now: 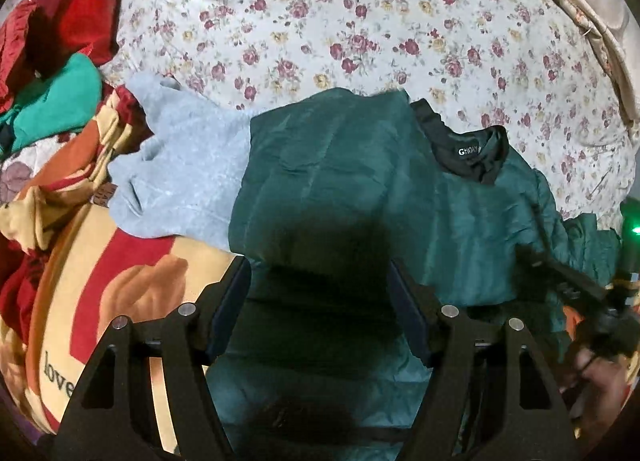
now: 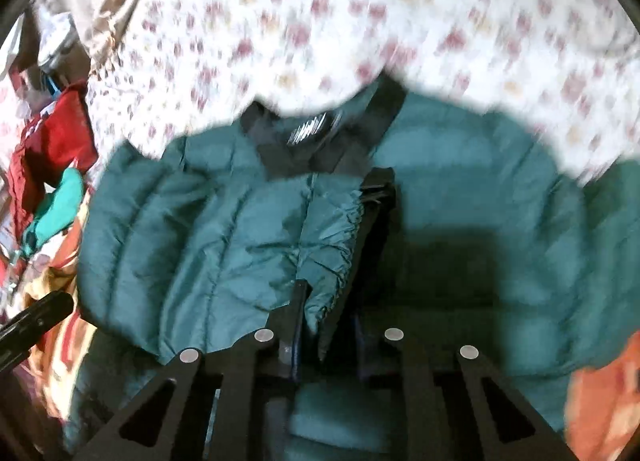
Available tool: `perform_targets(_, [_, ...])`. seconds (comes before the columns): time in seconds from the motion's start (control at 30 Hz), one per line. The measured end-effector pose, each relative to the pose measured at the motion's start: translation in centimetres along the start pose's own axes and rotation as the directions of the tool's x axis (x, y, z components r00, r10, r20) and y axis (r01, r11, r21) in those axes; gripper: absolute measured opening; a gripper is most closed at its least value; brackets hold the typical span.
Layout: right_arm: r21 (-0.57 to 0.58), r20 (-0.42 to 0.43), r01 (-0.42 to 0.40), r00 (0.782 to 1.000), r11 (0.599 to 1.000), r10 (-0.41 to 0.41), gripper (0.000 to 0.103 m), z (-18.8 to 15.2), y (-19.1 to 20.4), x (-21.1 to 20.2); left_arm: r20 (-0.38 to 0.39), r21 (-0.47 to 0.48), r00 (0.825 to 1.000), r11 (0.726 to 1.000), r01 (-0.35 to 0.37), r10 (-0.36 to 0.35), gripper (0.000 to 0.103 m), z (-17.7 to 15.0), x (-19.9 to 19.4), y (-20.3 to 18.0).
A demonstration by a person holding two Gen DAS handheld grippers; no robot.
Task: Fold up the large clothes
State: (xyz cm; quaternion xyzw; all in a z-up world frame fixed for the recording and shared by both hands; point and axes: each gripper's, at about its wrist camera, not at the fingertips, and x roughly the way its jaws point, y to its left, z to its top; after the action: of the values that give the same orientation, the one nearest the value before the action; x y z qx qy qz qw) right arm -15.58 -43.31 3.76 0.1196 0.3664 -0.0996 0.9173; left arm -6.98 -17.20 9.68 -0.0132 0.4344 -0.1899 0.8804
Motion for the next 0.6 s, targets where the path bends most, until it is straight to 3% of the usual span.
perform_targets(0.1, [0.007, 0.06, 0.067, 0.996, 0.998, -0.068, 0.018, 1.3, -2.7, -2.2, -0.001, -0.012, 1.0, 1.0, -0.004, 0.004, 0.07, 0.0, 0.5, 0.1])
perform_targets(0.2, [0.031, 0.067, 0.132, 0.989, 0.991, -0.134, 0.017, 1.9, -6.1, -2.7, -0.021, -0.018, 1.0, 1.0, -0.015, 0.015, 0.07, -0.2, 1.3, 0.3])
perform_targets(0.37, [0.049, -0.03, 0.216, 0.976, 0.975, -0.215, 0.017, 1.3, -9.5, 1.5, -0.048, -0.008, 0.998, 0.999, -0.031, 0.031, 0.07, -0.5, 2.4, -0.3])
perform_targets(0.43, [0.057, -0.031, 0.219, 0.976, 0.974, -0.217, 0.017, 1.0, -9.9, 2.7, -0.045, -0.004, 0.999, 1.0, -0.026, 0.026, 0.07, -0.4, 2.3, -0.5])
perform_targets(0.5, [0.068, -0.021, 0.213, 0.977, 0.975, -0.212, 0.03, 1.3, -10.2, 2.5, -0.035, 0.011, 0.999, 1.0, -0.026, 0.026, 0.07, 0.0, 2.3, -1.0])
perform_targets(0.57, [0.093, -0.005, 0.229, 0.973, 0.969, -0.229, 0.064, 1.8, -10.2, 1.2, -0.026, 0.022, 0.999, 0.999, -0.033, 0.033, 0.07, 0.4, 2.4, -1.4])
perform_targets(0.6, [0.109, 0.02, 0.22, 0.974, 0.969, -0.224, 0.069, 1.9, -9.9, 0.3, -0.023, 0.022, 0.999, 0.999, -0.03, 0.03, 0.07, 0.7, 2.6, -1.7])
